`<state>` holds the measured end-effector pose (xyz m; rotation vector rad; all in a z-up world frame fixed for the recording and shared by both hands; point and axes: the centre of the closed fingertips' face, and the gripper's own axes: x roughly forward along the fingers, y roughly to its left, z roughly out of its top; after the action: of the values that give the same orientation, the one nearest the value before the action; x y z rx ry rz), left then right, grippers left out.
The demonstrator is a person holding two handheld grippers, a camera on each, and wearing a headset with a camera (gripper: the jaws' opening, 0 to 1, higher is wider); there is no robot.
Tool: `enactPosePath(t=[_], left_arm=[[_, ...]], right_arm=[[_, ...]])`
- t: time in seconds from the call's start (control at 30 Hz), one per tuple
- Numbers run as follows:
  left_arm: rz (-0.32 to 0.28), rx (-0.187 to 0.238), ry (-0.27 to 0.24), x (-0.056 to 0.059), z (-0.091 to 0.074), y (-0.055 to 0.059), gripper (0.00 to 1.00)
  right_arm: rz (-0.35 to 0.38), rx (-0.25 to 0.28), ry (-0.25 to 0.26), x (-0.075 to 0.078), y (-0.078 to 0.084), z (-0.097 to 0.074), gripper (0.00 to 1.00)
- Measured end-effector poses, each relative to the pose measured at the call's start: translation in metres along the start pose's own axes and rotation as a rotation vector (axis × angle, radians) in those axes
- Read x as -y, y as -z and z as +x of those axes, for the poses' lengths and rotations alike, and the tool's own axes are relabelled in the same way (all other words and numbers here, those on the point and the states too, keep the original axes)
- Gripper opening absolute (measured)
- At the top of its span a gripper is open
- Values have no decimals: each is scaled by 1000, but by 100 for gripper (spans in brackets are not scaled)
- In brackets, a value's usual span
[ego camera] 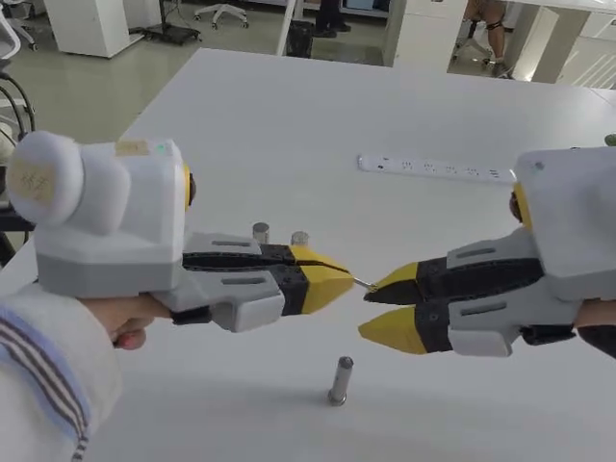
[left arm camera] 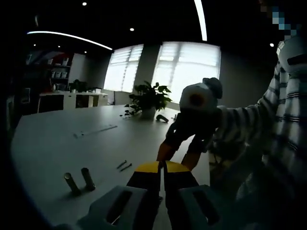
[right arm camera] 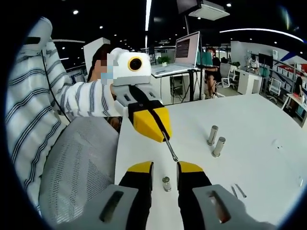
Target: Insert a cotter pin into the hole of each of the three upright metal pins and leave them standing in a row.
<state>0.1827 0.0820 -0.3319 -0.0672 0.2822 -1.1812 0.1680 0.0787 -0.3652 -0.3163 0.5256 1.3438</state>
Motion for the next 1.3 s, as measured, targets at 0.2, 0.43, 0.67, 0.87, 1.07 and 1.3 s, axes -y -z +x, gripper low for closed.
enactPosePath(t=[0.2,0.43,0.67,0.87,1.07,1.3], left_arm=[[25,13,29,5,-1,-4,0],[48,10,64,12,-1,-2,0],[50,0,70,13,-1,2,0],[33,2,73,12,-3,6,0],[29,-7,80,14,-4,12,0],[34,-11,86,17,-4,16,0]], right_arm=[[21,16,-17,-1,-4,0,7],[31,30,-17,-1,-6,-1,4],[32,27,-31,-4,-5,-1,0],[28,28,-31,-4,-5,-1,0],[9,20,-52,-7,-4,-2,0],[-9,19,-73,-12,-6,-6,0]])
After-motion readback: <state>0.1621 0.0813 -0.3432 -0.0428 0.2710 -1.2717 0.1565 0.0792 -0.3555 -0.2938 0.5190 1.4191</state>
